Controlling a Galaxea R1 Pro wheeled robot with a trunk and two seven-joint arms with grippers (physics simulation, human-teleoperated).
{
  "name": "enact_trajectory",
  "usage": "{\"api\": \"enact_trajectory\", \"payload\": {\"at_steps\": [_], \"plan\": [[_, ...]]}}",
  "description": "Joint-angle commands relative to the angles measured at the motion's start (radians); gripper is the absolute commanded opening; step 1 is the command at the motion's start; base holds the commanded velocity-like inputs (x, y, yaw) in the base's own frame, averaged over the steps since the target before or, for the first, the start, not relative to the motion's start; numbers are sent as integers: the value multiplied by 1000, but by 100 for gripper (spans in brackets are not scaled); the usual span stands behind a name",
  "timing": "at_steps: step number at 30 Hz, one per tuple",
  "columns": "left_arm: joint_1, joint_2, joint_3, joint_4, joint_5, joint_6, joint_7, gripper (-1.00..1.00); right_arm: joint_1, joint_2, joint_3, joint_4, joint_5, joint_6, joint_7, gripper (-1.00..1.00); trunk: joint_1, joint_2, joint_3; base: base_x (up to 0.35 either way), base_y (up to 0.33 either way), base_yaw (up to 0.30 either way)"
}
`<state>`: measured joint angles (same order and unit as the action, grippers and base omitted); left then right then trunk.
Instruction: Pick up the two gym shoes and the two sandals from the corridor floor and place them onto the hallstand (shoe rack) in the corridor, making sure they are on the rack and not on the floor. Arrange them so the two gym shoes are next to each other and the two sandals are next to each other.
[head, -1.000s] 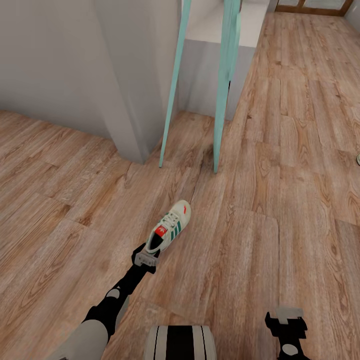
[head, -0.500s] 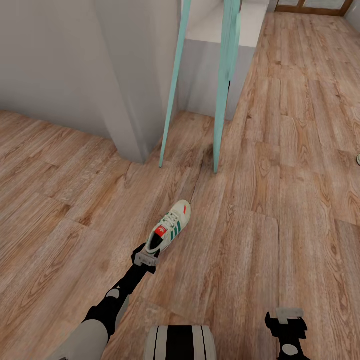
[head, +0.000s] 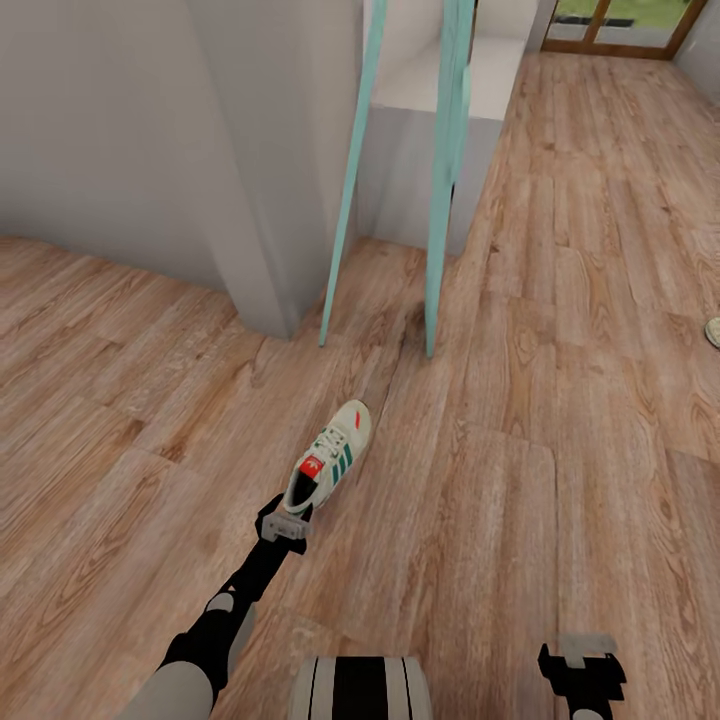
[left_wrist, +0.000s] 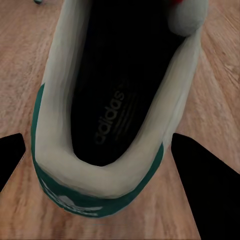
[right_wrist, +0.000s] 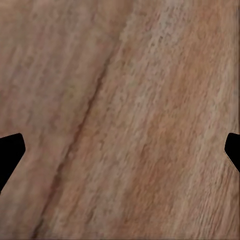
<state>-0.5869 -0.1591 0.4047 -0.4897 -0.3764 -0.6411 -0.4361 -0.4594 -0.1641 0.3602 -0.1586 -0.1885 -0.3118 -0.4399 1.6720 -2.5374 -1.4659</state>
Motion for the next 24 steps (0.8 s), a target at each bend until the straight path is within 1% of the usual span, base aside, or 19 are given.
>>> {"api": "enact_trajectory", "payload": {"at_steps": [1,10,13,17,24], "plan": [[1,0,0,0,-1,0,1,-100,0,0,0,1,0,0,0,100,0,0,4,0,0,0],[2,0,0,-6,0,0,1,-100,0,0,0,-2,2,-3,0,100,-4,2,39,0,0,0],[2,0,2,-26,1,0,1,-100,0,0,2,-56,5,-4,-1,100,-6,3,50,0,0,0],[2,0,3,-43,1,0,1,-100,-1,0,2,-102,6,-4,-2,100,-8,4,66,0,0,0],[2,-3,4,-52,4,1,0,-100,-1,-1,2,-121,7,-4,-2,100,-11,6,93,0,0,0]]}}
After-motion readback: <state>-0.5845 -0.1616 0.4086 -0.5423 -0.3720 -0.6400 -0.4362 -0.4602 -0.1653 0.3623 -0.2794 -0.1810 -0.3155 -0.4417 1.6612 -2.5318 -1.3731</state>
